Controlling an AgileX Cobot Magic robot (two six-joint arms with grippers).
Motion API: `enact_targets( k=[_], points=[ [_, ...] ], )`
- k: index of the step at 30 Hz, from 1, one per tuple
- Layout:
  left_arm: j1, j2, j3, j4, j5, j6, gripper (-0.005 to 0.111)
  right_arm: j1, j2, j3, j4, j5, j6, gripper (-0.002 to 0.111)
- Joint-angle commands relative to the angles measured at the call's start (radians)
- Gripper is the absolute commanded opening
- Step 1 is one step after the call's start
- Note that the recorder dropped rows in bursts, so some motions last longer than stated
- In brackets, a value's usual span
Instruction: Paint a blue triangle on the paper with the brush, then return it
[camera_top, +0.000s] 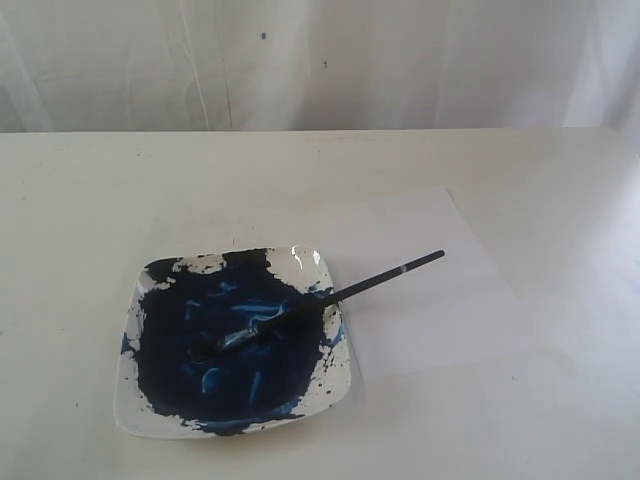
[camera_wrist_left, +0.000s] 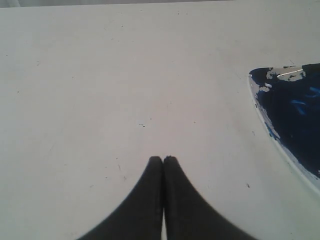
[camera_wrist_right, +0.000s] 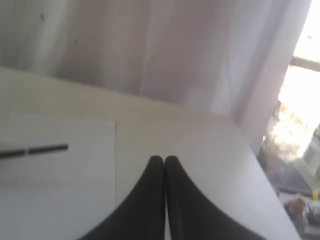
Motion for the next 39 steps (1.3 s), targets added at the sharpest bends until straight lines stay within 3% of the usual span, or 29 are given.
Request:
enact_targets(
  k=[1,5,13,15,17,21,25,30,32,37,39],
  points=[
    [0.003,-0.004,0.003,-0.010,-0.003,-0.001,0.000,0.001,-0.006,0.001,-0.009,-0.200,-0.007,0.000],
    [0.003,-0.004,0.003,-0.010,-0.003,-0.001,0.000,0.001,-0.006,0.001,0.004,-0.264,0.043,0.000],
    [0.003,-0.004,0.003,-0.010,-0.003,-0.001,0.000,0.001,-0.006,0.001,0.119,-0.497,0.589,0.000],
    [0.003,-0.004,0.003,-0.010,-0.003,-0.001,0.000,0.001,-0.006,0.001,0.202,-0.490,0.647,0.000],
    [0.003,-0.004,0.003,-0.010,-0.003,-0.001,0.000,0.001,0.042,-0.056,0.291,-0.351,0.647,0.000],
    [0.003,-0.004,0.003,-0.010,-0.003,-0.001,0.000,0.030,0.394,-0.305,0.285,-0.103,0.647,0.000],
    [0.003,-0.004,0.003,-0.010,-0.003,-0.001,0.000,0.166,0.761,-0.473,0.292,-0.042,0.647,0.000],
    [0.003,-0.004,0.003,-0.010,-0.003,-0.001,0.000,0.374,1.167,-0.522,0.294,-0.281,0.664,0.000],
    [0.003,-0.004,0.003,-0.010,-0.003,-0.001,0.000,0.432,1.307,-0.540,0.294,-0.354,0.821,0.000],
    [0.003,-0.004,0.003,-0.010,-0.003,-0.001,0.000,0.461,1.536,-0.561,0.285,-0.478,1.150,0.001],
    [0.003,-0.004,0.003,-0.010,-0.003,-0.001,0.000,0.461,1.596,-0.561,0.234,-0.567,1.244,0.007]
  ],
)
